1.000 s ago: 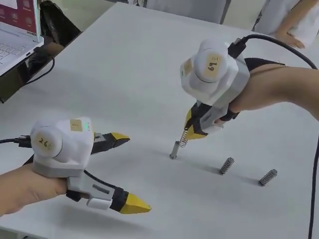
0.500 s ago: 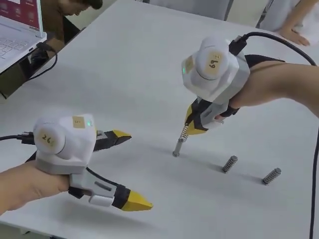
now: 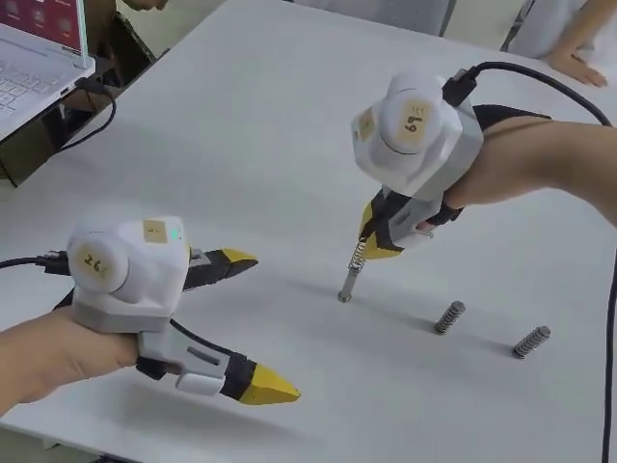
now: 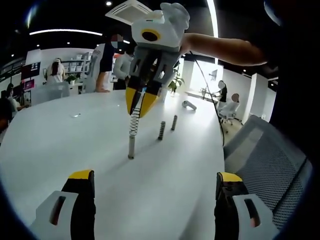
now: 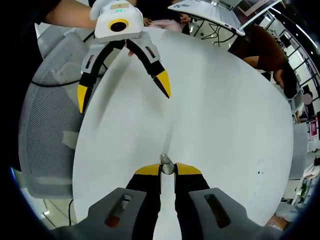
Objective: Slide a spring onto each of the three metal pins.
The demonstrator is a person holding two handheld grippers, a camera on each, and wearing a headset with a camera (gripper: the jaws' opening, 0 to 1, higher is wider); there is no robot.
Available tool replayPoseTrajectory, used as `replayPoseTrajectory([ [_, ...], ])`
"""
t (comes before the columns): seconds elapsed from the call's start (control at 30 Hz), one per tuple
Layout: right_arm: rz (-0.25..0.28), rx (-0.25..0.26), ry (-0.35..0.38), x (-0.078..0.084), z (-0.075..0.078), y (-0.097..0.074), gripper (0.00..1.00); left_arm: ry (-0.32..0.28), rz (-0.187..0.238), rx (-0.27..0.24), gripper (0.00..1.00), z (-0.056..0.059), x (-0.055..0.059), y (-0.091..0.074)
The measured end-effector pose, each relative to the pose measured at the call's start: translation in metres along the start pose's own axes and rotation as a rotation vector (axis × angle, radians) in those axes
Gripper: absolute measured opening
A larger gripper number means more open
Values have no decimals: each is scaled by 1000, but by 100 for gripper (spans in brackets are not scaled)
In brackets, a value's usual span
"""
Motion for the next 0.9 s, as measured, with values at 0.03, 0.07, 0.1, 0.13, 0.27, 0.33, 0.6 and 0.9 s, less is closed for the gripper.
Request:
replayPoseTrajectory([
  [0.03,-1,-3,2,0,0,0,7,1,3,-2,98,0,0,0],
  [0.07,0,-3,1,0,0,1,7,3,4,-3,98,-1,0,0],
  [0.1,-2,-2,2,0,0,2,7,-1,4,-3,98,-1,0,0],
  [0.13,-6,-1,2,1,1,3,7,-1,3,-4,98,-1,0,0],
  [0.27,-11,1,-1,2,2,6,7,-4,1,-4,98,-1,1,-1],
  [0.33,-13,0,-5,2,2,6,7,-7,0,-5,98,-1,2,-1],
  [0.6,-24,-10,-2,4,2,11,7,-20,-5,-8,98,0,5,-2],
  [0.9,-38,-19,4,8,1,20,7,-22,-11,-13,98,-1,7,-4],
])
Point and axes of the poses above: the centre of the closed fingertips' face, and the gripper's own axes: y roughly forward along the fingers, z roughly to its right, x roughly out of its underside, the point moved 5 cm from there along -y, roughly backward along the fingers, and after that the axes turned 14 degrees about y, right-handed, at the moved point
